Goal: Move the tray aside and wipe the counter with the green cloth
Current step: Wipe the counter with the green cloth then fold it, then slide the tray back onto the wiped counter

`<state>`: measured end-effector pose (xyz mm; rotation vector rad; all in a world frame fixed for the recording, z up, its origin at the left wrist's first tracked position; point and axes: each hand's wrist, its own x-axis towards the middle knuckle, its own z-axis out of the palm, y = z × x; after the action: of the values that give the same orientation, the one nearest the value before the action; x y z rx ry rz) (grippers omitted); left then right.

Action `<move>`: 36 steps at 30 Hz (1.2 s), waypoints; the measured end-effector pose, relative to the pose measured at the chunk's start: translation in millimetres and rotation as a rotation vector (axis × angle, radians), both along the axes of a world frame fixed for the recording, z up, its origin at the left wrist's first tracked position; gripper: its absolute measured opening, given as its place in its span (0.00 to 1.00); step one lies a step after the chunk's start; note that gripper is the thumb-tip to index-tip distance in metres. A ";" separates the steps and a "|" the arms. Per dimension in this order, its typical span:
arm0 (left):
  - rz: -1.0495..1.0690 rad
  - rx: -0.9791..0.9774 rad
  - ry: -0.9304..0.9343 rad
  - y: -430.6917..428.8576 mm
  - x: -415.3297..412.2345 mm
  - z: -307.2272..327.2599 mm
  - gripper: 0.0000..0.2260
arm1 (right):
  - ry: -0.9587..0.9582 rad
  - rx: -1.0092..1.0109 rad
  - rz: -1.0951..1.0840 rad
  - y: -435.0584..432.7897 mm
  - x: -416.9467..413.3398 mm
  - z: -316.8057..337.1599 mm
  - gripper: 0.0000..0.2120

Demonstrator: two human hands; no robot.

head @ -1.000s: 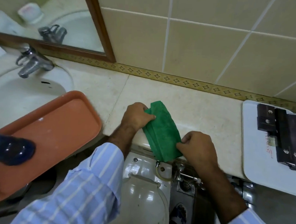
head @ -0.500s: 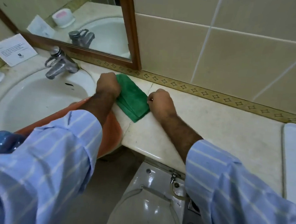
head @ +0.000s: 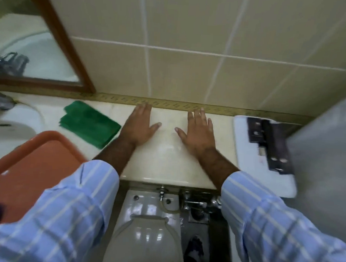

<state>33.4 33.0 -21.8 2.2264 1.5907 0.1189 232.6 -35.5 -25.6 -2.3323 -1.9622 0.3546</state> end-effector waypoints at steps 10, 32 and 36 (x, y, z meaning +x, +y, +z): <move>-0.436 0.010 -0.007 -34.7 196.7 4.3 0.43 | 0.005 0.067 -0.480 -149.9 132.1 4.3 0.36; 0.135 -0.140 -0.185 -26.0 264.7 -23.0 0.15 | 0.745 0.185 -1.130 -234.9 177.8 -43.2 0.13; 0.327 -0.212 -0.323 -37.3 204.3 -19.8 0.08 | 0.559 0.171 -1.013 -226.2 177.5 -24.1 0.14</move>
<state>237.6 -4.3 -41.6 1.6777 1.6805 0.3638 410.2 -261.7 -49.7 -2.3852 -0.4460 0.5999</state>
